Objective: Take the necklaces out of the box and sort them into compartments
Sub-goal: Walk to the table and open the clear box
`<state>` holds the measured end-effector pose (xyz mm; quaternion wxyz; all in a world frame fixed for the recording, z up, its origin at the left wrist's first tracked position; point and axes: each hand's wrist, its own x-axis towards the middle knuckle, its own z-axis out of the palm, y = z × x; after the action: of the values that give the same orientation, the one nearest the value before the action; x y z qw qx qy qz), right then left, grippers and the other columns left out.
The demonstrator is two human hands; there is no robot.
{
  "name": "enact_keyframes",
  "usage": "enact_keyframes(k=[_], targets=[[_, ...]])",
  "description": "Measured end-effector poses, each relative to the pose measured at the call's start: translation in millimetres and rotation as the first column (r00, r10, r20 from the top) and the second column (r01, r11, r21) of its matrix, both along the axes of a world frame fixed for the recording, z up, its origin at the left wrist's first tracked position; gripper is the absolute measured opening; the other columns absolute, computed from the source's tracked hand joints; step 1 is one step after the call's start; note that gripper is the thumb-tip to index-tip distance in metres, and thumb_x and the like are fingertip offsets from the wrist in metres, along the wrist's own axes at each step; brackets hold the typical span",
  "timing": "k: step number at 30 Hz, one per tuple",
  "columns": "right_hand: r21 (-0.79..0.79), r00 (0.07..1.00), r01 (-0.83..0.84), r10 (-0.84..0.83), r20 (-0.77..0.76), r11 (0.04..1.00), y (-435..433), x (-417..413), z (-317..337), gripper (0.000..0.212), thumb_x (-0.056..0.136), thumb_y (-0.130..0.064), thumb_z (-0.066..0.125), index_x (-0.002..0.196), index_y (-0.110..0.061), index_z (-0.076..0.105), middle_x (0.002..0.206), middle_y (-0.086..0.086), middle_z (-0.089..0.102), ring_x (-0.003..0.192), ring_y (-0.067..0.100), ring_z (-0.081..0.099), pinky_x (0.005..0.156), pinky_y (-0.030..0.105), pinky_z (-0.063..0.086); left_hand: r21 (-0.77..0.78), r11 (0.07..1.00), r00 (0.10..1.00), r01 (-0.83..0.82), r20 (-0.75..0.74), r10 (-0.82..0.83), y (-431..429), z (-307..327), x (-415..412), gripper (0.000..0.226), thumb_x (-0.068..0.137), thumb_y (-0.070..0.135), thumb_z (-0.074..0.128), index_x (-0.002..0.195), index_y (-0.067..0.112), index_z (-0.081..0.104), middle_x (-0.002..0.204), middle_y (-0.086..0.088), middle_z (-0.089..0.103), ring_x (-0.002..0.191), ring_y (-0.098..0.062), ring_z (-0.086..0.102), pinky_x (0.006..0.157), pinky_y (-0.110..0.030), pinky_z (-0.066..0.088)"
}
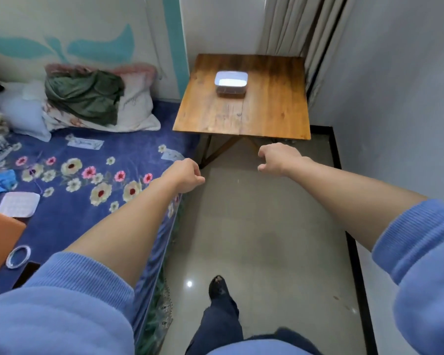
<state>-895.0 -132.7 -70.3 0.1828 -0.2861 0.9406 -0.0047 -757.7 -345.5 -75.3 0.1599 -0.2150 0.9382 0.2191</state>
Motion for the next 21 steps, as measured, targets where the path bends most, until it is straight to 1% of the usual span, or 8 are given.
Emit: enact_keyframes(k=[2, 5, 7, 10, 13, 18, 21], targets=[[-0.012, 1.000, 0.022, -0.022, -0.006, 1.000, -21.0, -33.2, 2.6, 0.042, 0.090, -0.036, 0.057, 0.129, -0.021, 0.053, 0.123, 0.006, 0.062, 0.106, 0.029, 0.060, 0.082, 0.037, 0.050, 0.016, 1.000, 1.000, 0.013, 0.008, -0.013, -26.4, 3.5, -38.5, 0.017, 0.089, 0.031, 0.060, 0.087, 0.015, 0.067, 0.092, -0.008, 0.069, 0.074, -0.023, 0.062, 0.068, -0.033, 0.051], [-0.035, 0.999, 0.042, -0.042, -0.009, 0.998, -44.8, -78.8, 8.7, 0.043, 0.091, -0.038, 0.056, 0.131, -0.022, 0.052, 0.123, 0.005, 0.061, 0.105, 0.028, 0.059, 0.077, 0.036, 0.050, 0.028, 0.999, 1.000, 0.028, 0.007, -0.028, -52.7, 12.1, -98.7, 0.018, 0.090, 0.030, 0.061, 0.091, 0.014, 0.069, 0.090, -0.008, 0.070, 0.081, -0.024, 0.065, 0.070, -0.035, 0.054], [-0.047, 0.998, 0.053, -0.054, -0.014, 0.997, -56.5, -112.2, 10.4, 0.041, 0.092, -0.037, 0.056, 0.130, -0.022, 0.052, 0.124, 0.006, 0.061, 0.105, 0.028, 0.059, 0.077, 0.036, 0.050, 0.023, 0.998, 0.998, 0.060, 0.004, -0.060, -62.7, 16.4, -141.4, 0.019, 0.090, 0.030, 0.061, 0.095, 0.013, 0.069, 0.092, -0.007, 0.070, 0.086, -0.023, 0.065, 0.072, -0.035, 0.054], [-0.057, 0.997, 0.069, -0.071, -0.026, 0.996, -70.5, -166.6, 8.9, 0.041, 0.092, -0.036, 0.056, 0.131, -0.021, 0.053, 0.128, 0.007, 0.059, 0.109, 0.028, 0.058, 0.079, 0.036, 0.049, 0.020, 0.996, 0.996, 0.087, 0.014, -0.087, -74.5, 14.2, -203.3, 0.022, 0.091, 0.031, 0.061, 0.101, 0.013, 0.068, 0.099, -0.007, 0.068, 0.089, -0.023, 0.062, 0.070, -0.033, 0.050], [-0.048, 0.997, 0.081, -0.082, -0.010, 0.996, -83.4, -224.4, -6.2, 0.041, 0.091, -0.037, 0.058, 0.129, -0.021, 0.054, 0.128, 0.007, 0.060, 0.109, 0.028, 0.059, 0.083, 0.038, 0.052, 0.021, 0.996, 0.996, 0.085, 0.031, -0.086, -84.0, 6.4, -260.0, 0.025, 0.091, 0.031, 0.061, 0.105, 0.012, 0.068, 0.102, -0.006, 0.066, 0.088, -0.022, 0.060, 0.068, -0.029, 0.045], [-0.056, 0.994, 0.091, -0.088, 0.065, 0.994, -108.2, -321.4, -29.4, 0.040, 0.092, -0.037, 0.060, 0.127, -0.020, 0.055, 0.122, 0.006, 0.063, 0.101, 0.025, 0.060, 0.077, 0.035, 0.053, 0.026, 0.999, 0.996, 0.032, 0.082, -0.034, -103.1, 0.0, -344.1, 0.030, 0.092, 0.033, 0.061, 0.110, 0.010, 0.067, 0.108, -0.007, 0.065, 0.091, -0.021, 0.059, 0.071, -0.029, 0.045], [-0.065, 0.995, 0.075, -0.071, 0.069, 0.995, -130.5, -371.1, -36.1, 0.036, 0.090, -0.038, 0.061, 0.121, -0.020, 0.057, 0.116, 0.005, 0.064, 0.096, 0.024, 0.061, 0.075, 0.034, 0.055, 0.032, 0.999, 0.998, -0.005, 0.060, 0.003, -119.5, 4.8, -383.5, 0.030, 0.093, 0.033, 0.060, 0.110, 0.009, 0.066, 0.106, -0.004, 0.062, 0.094, -0.019, 0.057, 0.074, -0.029, 0.044]])
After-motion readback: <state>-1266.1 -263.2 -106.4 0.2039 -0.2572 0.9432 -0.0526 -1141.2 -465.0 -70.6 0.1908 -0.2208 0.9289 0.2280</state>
